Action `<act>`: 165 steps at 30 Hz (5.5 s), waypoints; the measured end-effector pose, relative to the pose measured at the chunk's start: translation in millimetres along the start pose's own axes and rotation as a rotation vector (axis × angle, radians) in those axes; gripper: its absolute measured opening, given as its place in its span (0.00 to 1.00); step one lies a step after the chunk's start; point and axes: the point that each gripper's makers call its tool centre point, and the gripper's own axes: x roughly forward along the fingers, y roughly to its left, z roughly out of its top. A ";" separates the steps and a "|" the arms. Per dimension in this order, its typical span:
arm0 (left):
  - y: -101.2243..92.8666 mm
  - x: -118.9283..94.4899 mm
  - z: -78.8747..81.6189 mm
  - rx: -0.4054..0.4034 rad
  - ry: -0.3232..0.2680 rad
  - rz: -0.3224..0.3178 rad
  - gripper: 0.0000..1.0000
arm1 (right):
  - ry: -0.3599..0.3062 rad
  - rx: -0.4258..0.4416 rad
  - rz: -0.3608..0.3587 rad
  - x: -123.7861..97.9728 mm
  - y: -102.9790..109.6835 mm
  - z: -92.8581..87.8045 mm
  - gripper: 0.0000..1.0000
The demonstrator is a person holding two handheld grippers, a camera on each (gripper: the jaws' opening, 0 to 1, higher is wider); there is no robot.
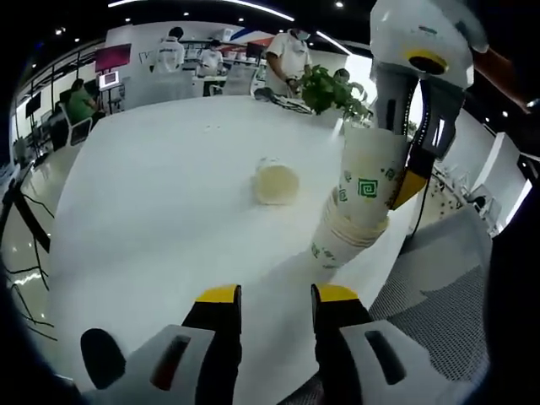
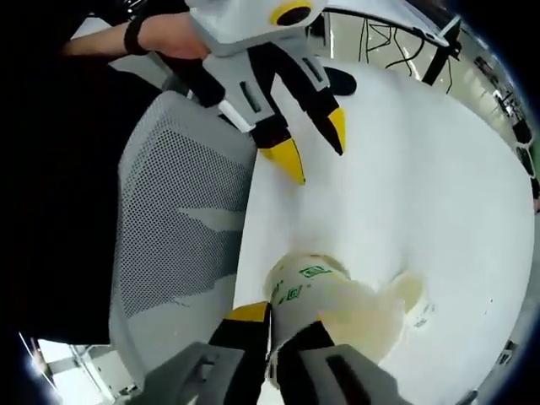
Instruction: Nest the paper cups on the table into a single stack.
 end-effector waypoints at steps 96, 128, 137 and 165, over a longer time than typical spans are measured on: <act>-7.7 204.1 91.2 0.178 -0.031 -0.080 0.39 | -0.651 1.035 -0.500 -9.6 13.5 -177.5 0.57; 11.4 178.6 144.8 0.256 -0.074 -0.123 0.00 | -0.693 1.068 -0.503 -3.8 0.8 -165.6 0.54; 5.2 136.9 140.6 0.333 -0.018 -0.174 0.00 | -0.728 1.022 -0.506 -0.8 -14.1 -143.7 0.54; -46.4 29.8 118.5 0.452 0.149 -0.301 0.00 | -0.829 0.856 -0.501 -12.7 3.8 -101.4 0.67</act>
